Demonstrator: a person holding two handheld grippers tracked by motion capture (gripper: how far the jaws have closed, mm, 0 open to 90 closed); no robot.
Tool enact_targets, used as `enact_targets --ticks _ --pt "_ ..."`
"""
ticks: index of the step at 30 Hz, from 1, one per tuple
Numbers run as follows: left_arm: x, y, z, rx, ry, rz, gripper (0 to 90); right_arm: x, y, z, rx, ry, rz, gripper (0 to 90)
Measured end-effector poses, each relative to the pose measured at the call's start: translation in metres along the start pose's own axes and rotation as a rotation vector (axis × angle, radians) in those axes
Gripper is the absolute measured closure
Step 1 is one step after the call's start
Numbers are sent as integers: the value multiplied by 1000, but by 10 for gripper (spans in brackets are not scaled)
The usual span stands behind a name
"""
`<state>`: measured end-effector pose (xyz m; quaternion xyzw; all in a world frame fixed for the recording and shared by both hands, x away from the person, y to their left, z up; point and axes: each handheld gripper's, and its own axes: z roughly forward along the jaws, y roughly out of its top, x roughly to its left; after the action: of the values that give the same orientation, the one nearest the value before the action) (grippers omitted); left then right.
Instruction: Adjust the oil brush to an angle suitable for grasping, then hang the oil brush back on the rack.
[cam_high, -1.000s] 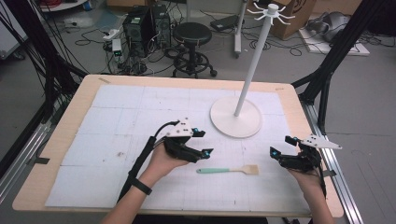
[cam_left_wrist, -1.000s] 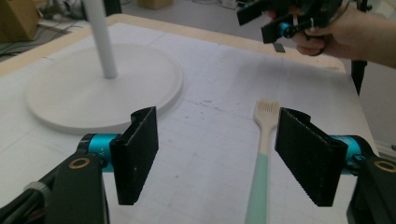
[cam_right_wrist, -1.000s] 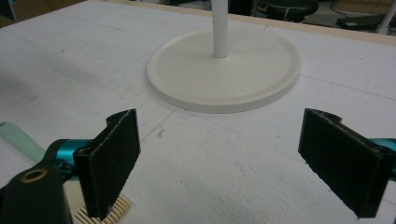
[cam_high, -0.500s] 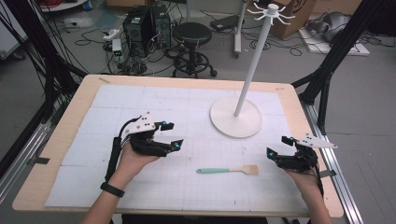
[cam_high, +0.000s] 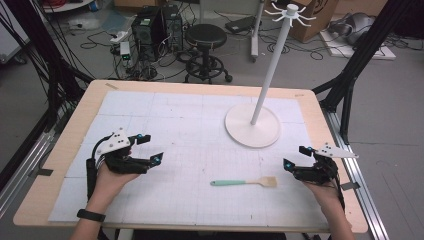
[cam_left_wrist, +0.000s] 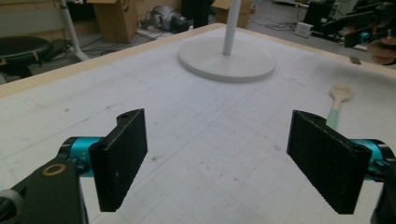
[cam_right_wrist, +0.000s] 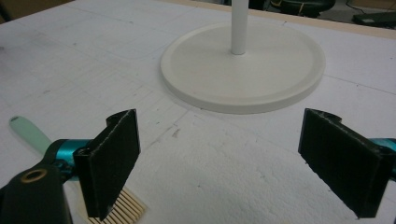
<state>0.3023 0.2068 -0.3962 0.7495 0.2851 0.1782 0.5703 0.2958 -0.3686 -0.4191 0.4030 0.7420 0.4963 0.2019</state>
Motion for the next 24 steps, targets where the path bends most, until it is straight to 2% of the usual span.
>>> enact_targets --ticks 7,9,14,24 --pt "16 -13 -21 -8 55 -12 195 0 0 -1 -2 1 -8 117" --pt "23 -19 -32 -20 91 -27 195 -1 -1 -1 2 4 -1 117" --pt "31 -23 -41 -38 127 -55 192 -1 -1 -1 -2 8 -1 117" --pt "33 -24 -40 -35 128 -56 186 -3 1 -4 -14 20 -3 116"
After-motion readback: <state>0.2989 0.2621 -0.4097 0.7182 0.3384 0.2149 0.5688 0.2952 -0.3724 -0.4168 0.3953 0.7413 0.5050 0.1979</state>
